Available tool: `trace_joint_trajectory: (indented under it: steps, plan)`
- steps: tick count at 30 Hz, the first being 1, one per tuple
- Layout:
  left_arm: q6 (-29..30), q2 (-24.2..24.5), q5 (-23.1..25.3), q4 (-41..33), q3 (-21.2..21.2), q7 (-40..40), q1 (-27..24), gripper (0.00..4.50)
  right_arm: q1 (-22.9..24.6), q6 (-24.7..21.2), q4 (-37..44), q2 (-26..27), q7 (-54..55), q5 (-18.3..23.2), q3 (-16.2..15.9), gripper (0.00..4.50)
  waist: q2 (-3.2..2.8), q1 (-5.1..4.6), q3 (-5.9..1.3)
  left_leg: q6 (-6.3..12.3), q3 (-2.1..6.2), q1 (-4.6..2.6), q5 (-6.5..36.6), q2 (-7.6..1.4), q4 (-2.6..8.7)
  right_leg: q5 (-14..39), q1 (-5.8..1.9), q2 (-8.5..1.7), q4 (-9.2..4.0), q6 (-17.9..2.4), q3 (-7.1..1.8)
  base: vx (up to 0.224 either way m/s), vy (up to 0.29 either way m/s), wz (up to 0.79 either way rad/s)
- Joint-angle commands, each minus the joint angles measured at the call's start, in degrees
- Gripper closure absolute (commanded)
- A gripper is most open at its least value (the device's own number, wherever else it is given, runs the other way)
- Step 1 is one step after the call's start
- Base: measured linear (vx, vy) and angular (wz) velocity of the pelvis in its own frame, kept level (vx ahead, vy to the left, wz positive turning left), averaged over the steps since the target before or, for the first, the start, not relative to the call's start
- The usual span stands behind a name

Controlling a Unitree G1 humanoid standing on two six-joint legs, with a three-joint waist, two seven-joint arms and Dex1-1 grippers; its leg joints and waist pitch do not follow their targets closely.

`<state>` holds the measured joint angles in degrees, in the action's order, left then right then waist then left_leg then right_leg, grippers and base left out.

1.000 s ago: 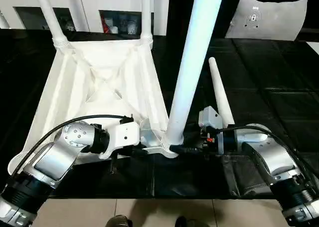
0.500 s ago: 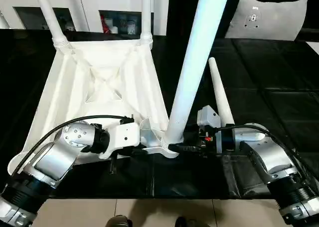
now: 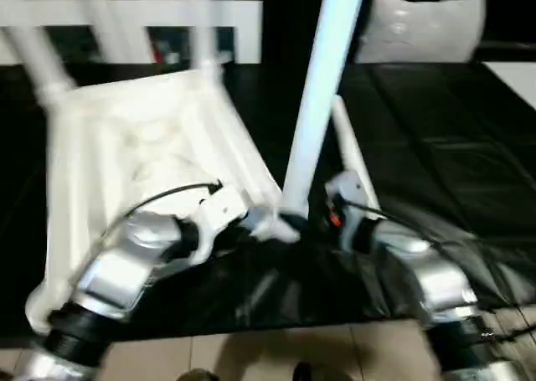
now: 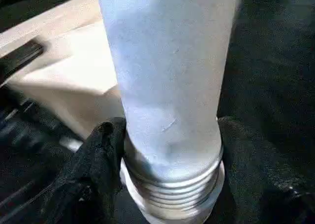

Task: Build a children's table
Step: Rotate leg to tighten

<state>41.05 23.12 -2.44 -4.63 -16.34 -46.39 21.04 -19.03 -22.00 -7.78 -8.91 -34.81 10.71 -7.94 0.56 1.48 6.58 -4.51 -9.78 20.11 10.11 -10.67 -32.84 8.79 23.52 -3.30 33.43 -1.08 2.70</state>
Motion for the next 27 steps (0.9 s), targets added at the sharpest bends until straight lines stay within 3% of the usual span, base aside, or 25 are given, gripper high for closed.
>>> trace_joint_trajectory:
  steps: [1,3,6,8,12,15,16,19,27]
  plan:
    - [3.57,-6.37,-1.48,-5.97,0.59,5.28,1.95,4.50,-0.70,-1.85,-5.10,4.94,8.22,-1.38,-0.72,1.86,-0.04,0.16,-3.58,0.55,1.02,0.51,15.52,-1.23,3.80,32.80,-2.51,-4.08,-5.31,-5.63,-1.87,0.000,0.000,0.00]
    - [4.68,-9.47,-0.12,-5.66,1.12,9.19,2.57,4.50,-1.39,-1.51,-6.94,6.87,11.63,-1.61,0.24,1.87,0.01,-0.05,-3.87,0.94,0.95,0.51,14.39,-1.14,3.68,30.89,-2.47,-3.85,-5.24,-5.55,-1.84,0.000,0.000,0.00]
    - [6.26,-14.10,0.52,-5.44,1.77,13.99,3.31,4.50,-2.61,-1.27,-9.34,9.13,15.48,-1.56,1.80,1.87,-0.08,-0.12,-4.14,1.87,0.62,0.51,12.94,-1.23,3.44,24.86,-2.35,-3.59,-4.81,-6.99,-2.03,0.000,0.000,0.00]
    - [7.74,-16.13,0.95,-6.02,1.43,15.96,3.56,4.50,-3.14,-1.47,-10.11,10.25,17.08,-1.77,2.61,1.87,-0.13,-0.12,-4.43,2.25,0.54,0.59,11.83,-1.34,3.39,19.86,-2.51,-3.38,-4.26,-8.61,-2.04,0.000,0.000,0.00]
    - [10.10,-17.73,1.63,-6.95,0.78,18.07,3.55,4.50,-3.44,-1.49,-10.74,11.72,19.00,-2.69,3.23,1.87,-0.18,-0.07,-4.46,2.68,0.55,0.98,10.48,-1.36,3.36,16.55,-2.87,-3.52,-3.88,-9.71,-1.97,0.000,0.000,0.00]
    - [9.61,-16.29,2.97,-6.56,-0.18,18.31,3.44,4.50,-3.65,-0.02,-11.51,11.68,18.61,-2.90,2.69,1.87,-0.22,-0.11,-4.53,2.95,0.42,0.93,10.08,-1.42,3.23,16.05,-2.88,-3.61,-3.92,-9.91,-1.94,0.000,0.000,0.00]
    - [9.50,-15.94,3.12,-6.48,-0.38,18.25,3.48,4.50,-3.67,0.43,-11.65,11.56,18.40,-2.87,2.64,1.31,-0.29,-0.09,-4.45,2.89,0.44,0.88,10.46,-1.44,3.26,16.63,-2.81,-3.65,-3.98,-9.81,-1.92,0.000,0.000,0.00]
    - [7.08,-13.27,3.70,-5.46,-1.54,16.56,3.45,4.50,-3.93,2.51,-12.40,10.14,18.99,-4.67,2.36,1.11,-0.49,-0.11,-4.63,2.35,0.49,0.60,11.49,-1.44,3.21,18.69,-2.72,-3.66,-4.12,-9.50,-1.86,0.000,0.000,0.00]
    - [1.79,-7.97,3.62,-3.44,-2.59,11.72,2.99,4.50,-3.01,5.09,-7.60,6.70,12.96,-3.49,2.85,0.32,-0.53,1.02,-5.26,2.71,0.28,0.55,8.11,-1.66,2.93,10.97,-3.07,-3.63,-3.19,-11.03,-2.05,0.000,0.000,0.00]
